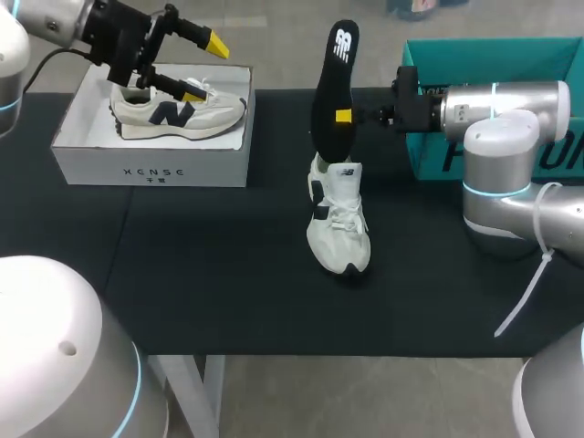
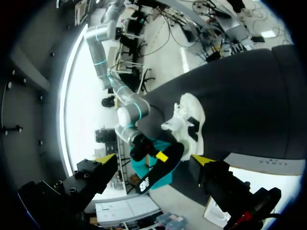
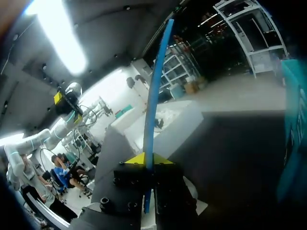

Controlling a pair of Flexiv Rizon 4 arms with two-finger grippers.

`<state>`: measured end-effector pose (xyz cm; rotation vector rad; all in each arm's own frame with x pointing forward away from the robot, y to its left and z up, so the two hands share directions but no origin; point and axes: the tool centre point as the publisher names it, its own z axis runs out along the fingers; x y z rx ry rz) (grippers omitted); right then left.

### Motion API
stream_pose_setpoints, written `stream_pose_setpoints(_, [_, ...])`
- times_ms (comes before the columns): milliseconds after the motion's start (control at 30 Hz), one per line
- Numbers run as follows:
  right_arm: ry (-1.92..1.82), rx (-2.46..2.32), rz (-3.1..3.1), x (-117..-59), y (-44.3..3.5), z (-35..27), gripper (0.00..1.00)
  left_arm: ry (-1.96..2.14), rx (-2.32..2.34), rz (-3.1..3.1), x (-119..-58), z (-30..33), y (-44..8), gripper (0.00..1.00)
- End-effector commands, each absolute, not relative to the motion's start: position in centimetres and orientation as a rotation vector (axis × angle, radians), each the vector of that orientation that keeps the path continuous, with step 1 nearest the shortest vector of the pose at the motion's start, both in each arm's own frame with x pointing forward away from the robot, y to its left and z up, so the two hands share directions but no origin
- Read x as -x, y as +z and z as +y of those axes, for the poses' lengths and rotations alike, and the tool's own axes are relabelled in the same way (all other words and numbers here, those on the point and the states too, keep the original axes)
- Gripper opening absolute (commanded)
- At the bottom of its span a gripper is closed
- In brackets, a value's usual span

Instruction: Take the shoe out of the shoebox, open the shoe tongue, remove and reinsert the insole, then place the shoe into the shoebox

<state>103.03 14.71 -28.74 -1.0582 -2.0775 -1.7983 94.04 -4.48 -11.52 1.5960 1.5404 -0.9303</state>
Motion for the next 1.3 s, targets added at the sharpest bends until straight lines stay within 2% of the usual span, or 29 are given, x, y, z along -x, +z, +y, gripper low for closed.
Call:
stream_pose_setpoints(33, [-1.775, 1.076, -2.082, -102.3, -29.4, 14.3, 0.0, -0.927, -1.598, 1.543, -94.0, -4.5, -11.5, 1.0])
stream_pose_setpoints(1033, [-1.599, 1.116, -2.1, -96.6, -33.0, 14.4, 0.0, -0.927, -1.598, 1.543, -94.0, -4.5, -11.5, 1.0])
stream_pose_setpoints(1100, [-1.595, 1.118, -2.102, -96.8, -33.0, 14.4, 0.33, -0.927, -1.598, 1.543, -94.0, -4.5, -11.5, 1.0])
stream_pose_setpoints(1133, [-1.594, 1.118, -2.103, -97.0, -32.9, 14.5, 0.42, -0.927, -1.598, 1.543, -94.0, -4.5, -11.5, 1.0])
stream_pose_setpoints(1300, [-1.601, 1.102, -2.124, -98.2, -32.4, 14.8, 0.49, -0.927, -1.598, 1.543, -94.0, -4.5, -11.5, 1.0])
